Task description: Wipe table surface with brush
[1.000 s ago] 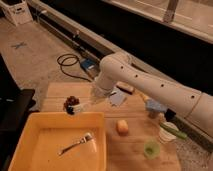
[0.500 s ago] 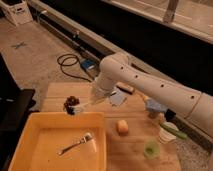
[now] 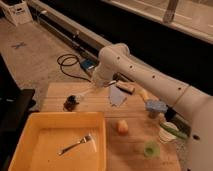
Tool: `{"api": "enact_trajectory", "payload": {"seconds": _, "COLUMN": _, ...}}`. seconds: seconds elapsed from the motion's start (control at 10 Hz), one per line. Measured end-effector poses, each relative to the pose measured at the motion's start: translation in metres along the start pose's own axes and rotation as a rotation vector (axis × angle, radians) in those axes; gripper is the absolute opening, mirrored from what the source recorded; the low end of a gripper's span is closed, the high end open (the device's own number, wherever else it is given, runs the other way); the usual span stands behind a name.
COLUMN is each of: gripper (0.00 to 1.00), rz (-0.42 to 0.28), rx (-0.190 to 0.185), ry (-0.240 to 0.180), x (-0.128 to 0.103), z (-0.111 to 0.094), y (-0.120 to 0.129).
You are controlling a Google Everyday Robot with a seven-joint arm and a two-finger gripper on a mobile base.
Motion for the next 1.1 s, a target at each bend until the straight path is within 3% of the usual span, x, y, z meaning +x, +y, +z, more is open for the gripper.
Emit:
{"api": "enact_trajectory", "payload": {"seconds": 0.2, "gripper": 0.09, "rz": 0.032, "rx": -0.017, "ry": 0.002, "x": 0.018, "z": 0.031, "y": -0.026}}
{"api": "enact_trajectory", "payload": {"seconds": 0.7, "gripper": 0.09, "rz": 0.171, "rx": -0.060, "ry": 0.029, "x": 0.066, "z": 0.105, "y": -0.032}}
{"api": "enact_trajectory", "payload": {"seconds": 1.1, "gripper": 0.09, "rz": 0.298, "rx": -0.066, "ry": 0.039, "x": 0.102, "z": 0.120, "y": -0.025}}
